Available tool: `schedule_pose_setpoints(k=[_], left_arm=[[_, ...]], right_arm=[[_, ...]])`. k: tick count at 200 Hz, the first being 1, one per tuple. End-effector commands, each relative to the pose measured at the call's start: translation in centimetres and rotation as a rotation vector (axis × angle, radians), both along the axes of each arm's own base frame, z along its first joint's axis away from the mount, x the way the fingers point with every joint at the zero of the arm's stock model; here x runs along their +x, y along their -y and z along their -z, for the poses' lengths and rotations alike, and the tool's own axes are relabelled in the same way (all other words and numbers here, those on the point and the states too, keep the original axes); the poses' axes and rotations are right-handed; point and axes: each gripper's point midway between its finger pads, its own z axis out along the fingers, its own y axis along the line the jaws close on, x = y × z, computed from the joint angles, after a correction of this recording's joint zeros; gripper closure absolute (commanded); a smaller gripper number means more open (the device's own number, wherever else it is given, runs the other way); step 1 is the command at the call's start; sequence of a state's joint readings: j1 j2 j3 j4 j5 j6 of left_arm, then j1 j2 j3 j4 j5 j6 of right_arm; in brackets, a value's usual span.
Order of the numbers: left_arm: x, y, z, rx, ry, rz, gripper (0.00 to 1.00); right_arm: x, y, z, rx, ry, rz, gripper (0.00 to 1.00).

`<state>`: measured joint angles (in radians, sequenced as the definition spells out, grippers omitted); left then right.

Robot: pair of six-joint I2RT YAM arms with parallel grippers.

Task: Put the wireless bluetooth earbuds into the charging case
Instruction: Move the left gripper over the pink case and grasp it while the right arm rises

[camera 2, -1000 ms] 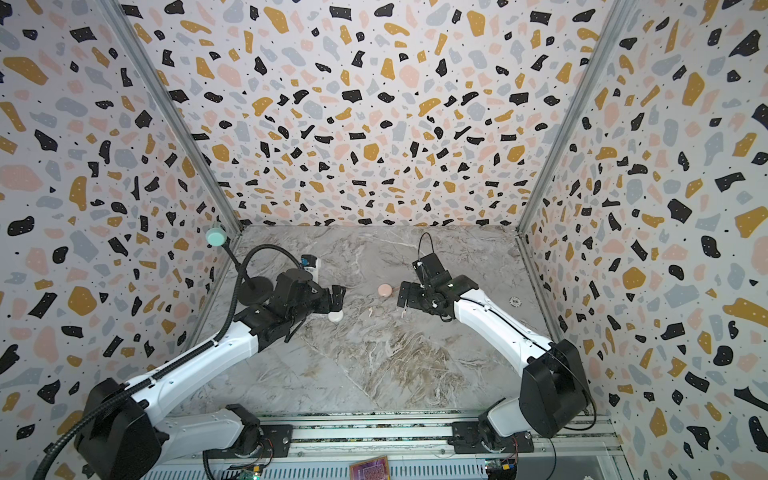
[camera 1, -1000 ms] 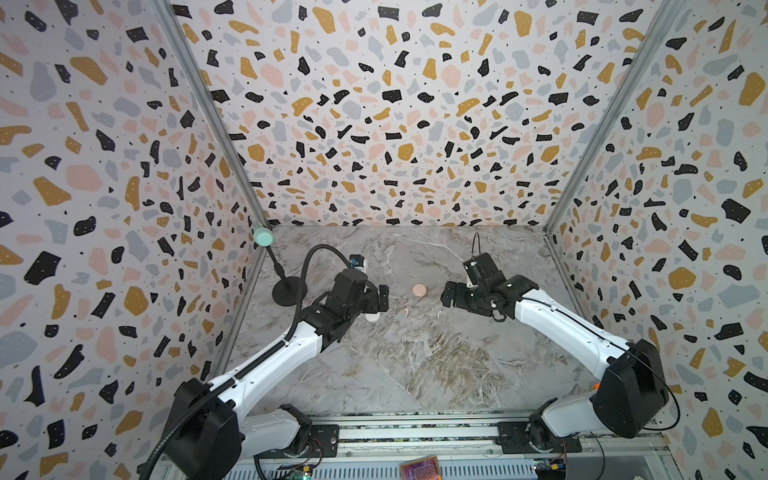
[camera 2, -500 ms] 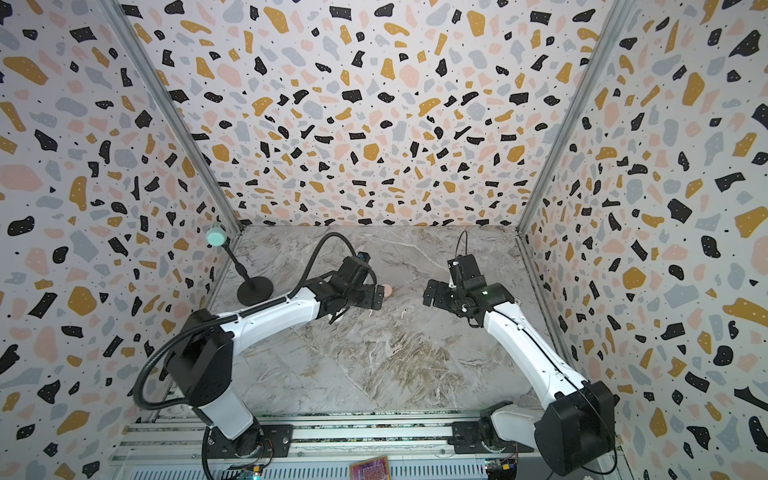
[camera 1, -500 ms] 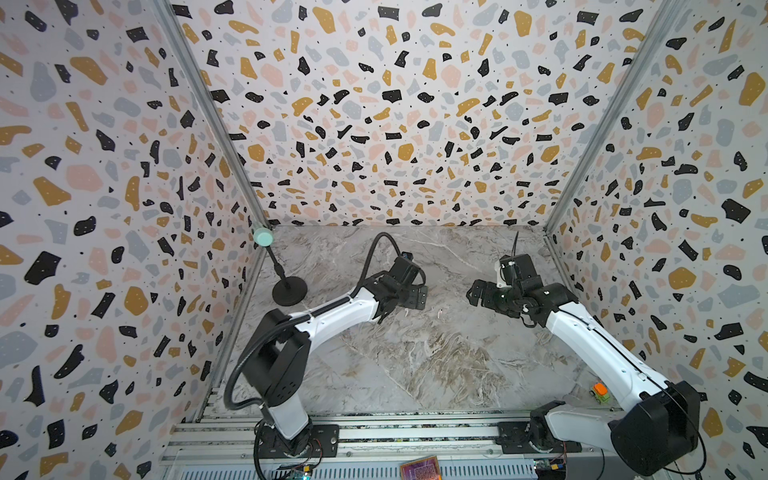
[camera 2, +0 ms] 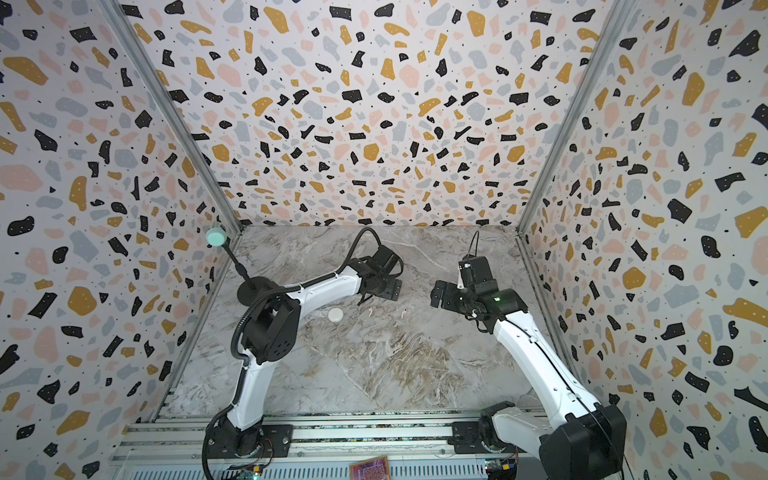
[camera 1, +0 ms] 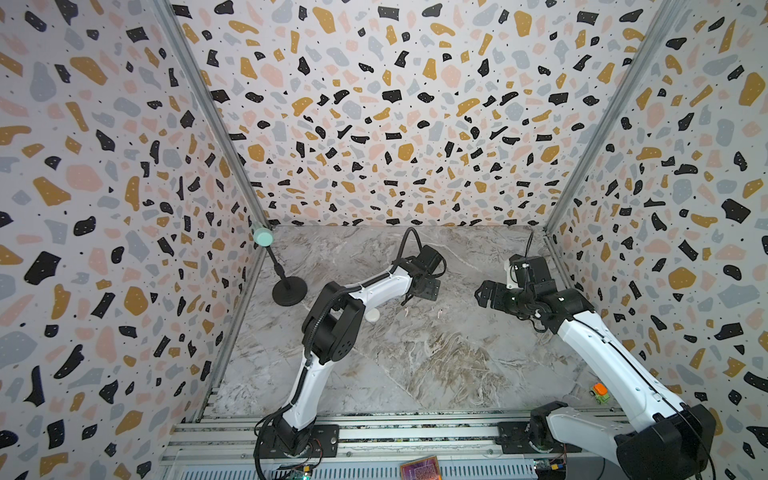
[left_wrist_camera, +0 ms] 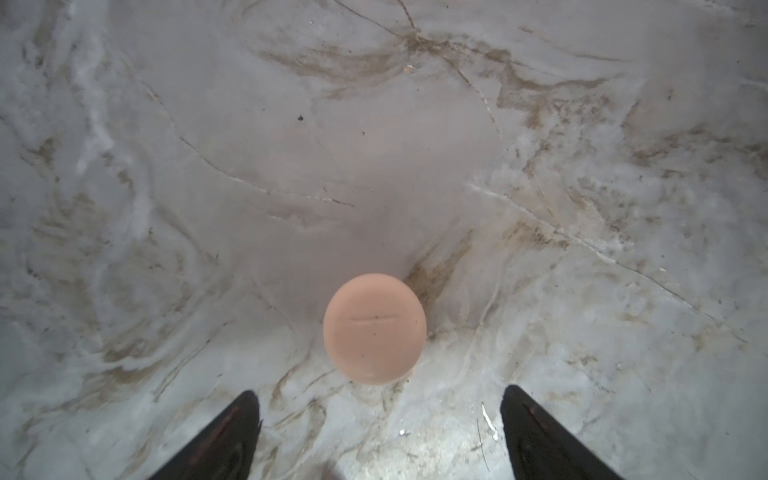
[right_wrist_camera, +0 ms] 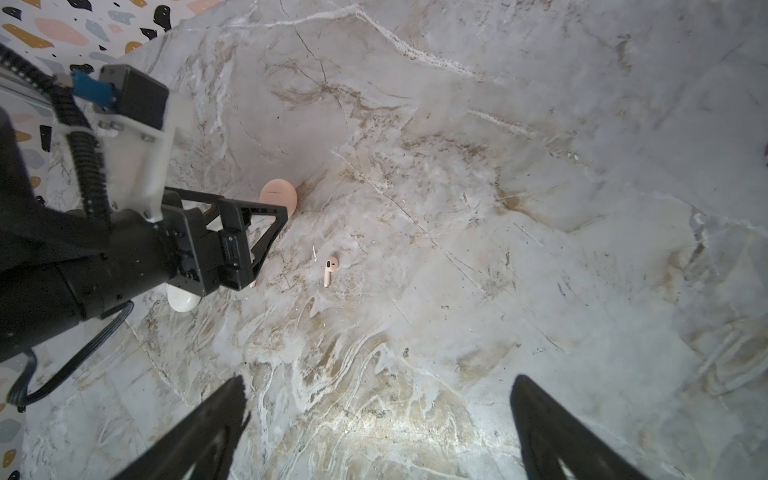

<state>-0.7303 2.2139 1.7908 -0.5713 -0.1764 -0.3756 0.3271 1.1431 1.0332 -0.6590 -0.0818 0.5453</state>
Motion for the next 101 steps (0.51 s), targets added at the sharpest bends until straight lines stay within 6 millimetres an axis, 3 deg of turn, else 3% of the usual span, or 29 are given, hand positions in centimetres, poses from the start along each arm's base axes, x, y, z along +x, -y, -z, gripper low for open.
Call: schedule_pose_setpoints(k=[1,101], left_arm=[[0.1,-0.3,0.9,0.068,-0.028,0.009,0.12],[0.6,-0.5,3.3,0.114,-0.048,-0.008,0.19]], right_arm=[[-0.6,0.1,-0.5,0.001,0.018,-0.015,0.00],[-0.6,0.0,-0.9,0.010,0.034,-0.020,0.00]])
